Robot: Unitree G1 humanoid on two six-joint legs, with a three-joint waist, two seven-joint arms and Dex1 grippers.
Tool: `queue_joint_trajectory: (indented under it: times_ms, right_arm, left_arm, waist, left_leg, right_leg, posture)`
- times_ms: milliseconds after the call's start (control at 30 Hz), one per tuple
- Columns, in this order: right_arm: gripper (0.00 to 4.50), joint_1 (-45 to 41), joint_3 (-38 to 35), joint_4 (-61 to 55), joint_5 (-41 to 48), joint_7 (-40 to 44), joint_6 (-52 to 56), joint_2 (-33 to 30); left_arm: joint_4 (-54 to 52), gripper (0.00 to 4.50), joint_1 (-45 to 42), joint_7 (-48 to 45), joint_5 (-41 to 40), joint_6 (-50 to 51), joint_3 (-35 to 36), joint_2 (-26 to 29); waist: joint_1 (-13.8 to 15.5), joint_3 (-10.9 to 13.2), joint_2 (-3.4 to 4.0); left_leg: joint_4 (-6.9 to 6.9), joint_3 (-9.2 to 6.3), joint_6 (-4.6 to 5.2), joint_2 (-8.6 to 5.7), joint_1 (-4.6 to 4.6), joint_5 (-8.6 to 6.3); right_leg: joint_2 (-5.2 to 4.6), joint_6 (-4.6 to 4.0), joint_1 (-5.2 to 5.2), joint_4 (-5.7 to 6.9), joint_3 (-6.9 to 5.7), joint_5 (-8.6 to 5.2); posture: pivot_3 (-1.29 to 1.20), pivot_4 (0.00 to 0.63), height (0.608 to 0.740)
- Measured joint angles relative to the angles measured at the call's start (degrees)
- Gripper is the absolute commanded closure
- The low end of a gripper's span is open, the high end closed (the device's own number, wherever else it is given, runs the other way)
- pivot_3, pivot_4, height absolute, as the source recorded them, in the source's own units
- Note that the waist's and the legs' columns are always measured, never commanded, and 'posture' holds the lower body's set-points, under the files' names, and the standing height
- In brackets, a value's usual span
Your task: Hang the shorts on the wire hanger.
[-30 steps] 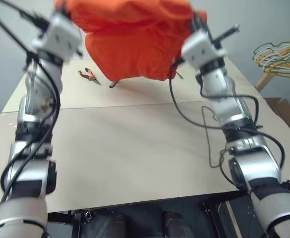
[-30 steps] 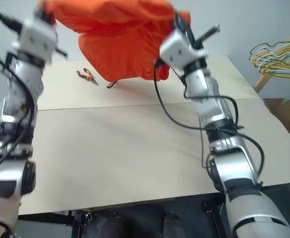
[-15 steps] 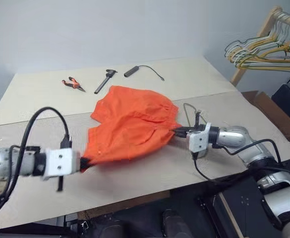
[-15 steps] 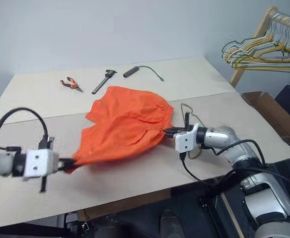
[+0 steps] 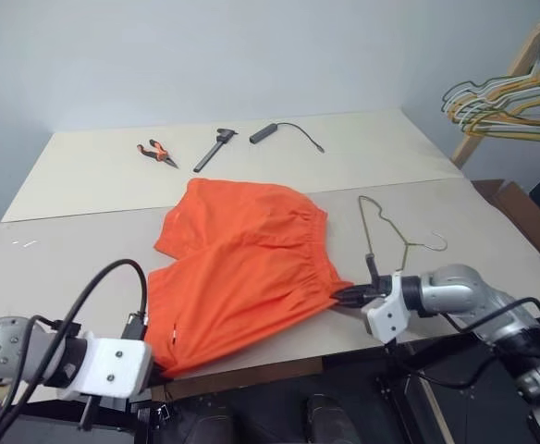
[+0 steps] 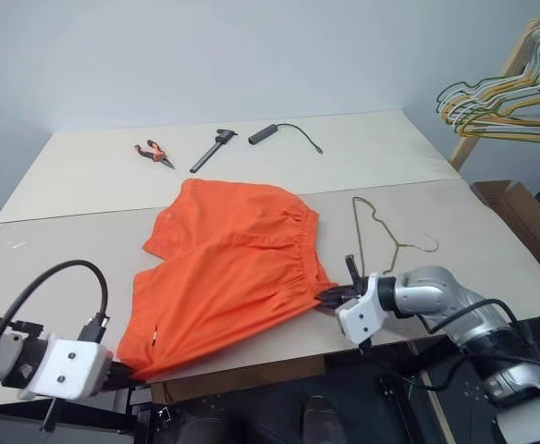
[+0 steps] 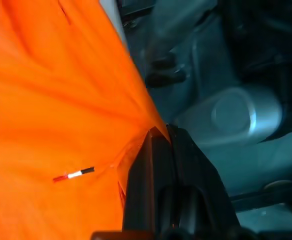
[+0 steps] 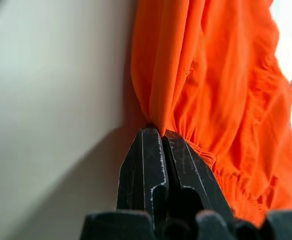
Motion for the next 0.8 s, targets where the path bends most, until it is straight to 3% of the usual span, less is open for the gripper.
queue_joint_trajectory:
  times_ms: [200,333,367,500,633,733,800]
  right_arm:
    - [1.49,5.92,-3.38,-6.25,3.92,1.57,6.28,-3.16]
    - [0.17,12.78,-11.96,-14.57,15.06,2.03,22.93,-5.76]
    - [0.13,13.37,-13.65,-15.81,16.93,1.6,27.79,-5.76]
    - [0.13,13.69,-20.97,-19.13,21.76,-4.27,53.94,-4.74]
    - [0.13,7.67,-19.65,-17.7,20.56,-10.76,78.32,0.14]
    - [0.13,4.79,-17.46,-15.7,19.32,-13.51,89.46,3.46]
    - [0.51,2.16,-17.31,-14.76,19.47,-14.01,94.6,5.66]
  left_arm:
    - [0.34,1.7,-0.75,-2.41,-2.04,1.3,0.94,-1.45]
    - [3.37,0.5,-7.45,-1.09,-6.96,3.92,2.99,-4.34]
    - [3.89,0.2,-9.7,0.22,-8.34,4.83,3.02,-5.48]
    - [6.31,0.2,-21.26,9.27,-15.73,11.49,1.38,-12.83]
    - [7.45,0.2,-28.39,16.86,-19.68,16.57,-1.42,-18.35]
    - [7.15,0.2,-30.28,19.68,-21.8,19.14,-2.44,-19.5]
    - [7.06,0.17,-30.53,20.11,-22.37,20.02,-2.65,-19.5]
  waist:
    - [-0.14,0.01,-0.02]
    - [0.4,0.02,-0.04]
    - [0.47,-0.01,-0.09]
    - [0.97,-0.06,-0.19]
    - [0.51,-0.1,-0.26]
    - [0.28,-0.1,-0.26]
    - [-0.16,-0.13,-0.29]
  left_leg:
    - [0.0,0.06,0.0,0.01,0.15,0.0]
    - [0.0,0.05,0.0,-0.01,0.06,0.0]
    - [0.02,0.05,0.0,0.0,0.1,-0.01]
    - [0.06,0.02,0.01,-0.01,0.07,-0.01]
    - [0.06,-0.01,0.01,-0.04,-0.06,-0.01]
    - [0.06,-0.05,0.01,-0.08,-0.16,-0.02]
    - [0.05,-0.04,0.02,-0.08,-0.18,-0.02]
  right_leg:
    - [0.03,0.18,0.05,0.02,0.15,-0.15]
    - [0.0,0.19,0.05,-0.02,0.15,-0.13]
    - [0.01,0.2,0.06,0.0,0.16,-0.12]
    - [0.02,0.36,0.08,-0.01,0.17,0.17]
    - [0.06,0.14,0.03,-0.02,0.19,0.35]
    - [0.05,0.14,-0.06,-0.03,0.18,0.36]
    - [0.07,0.15,-0.04,-0.06,0.21,0.36]
  posture:
    - [-0.04,0.1,0.74]
    - [-0.03,0.097,0.74]
    - [-0.03,0.097,0.74]
    - [-0.03,0.089,0.74]
    - [-0.04,0.087,0.74]
    - [-0.04,0.081,0.74]
    - [-0.04,0.078,0.74]
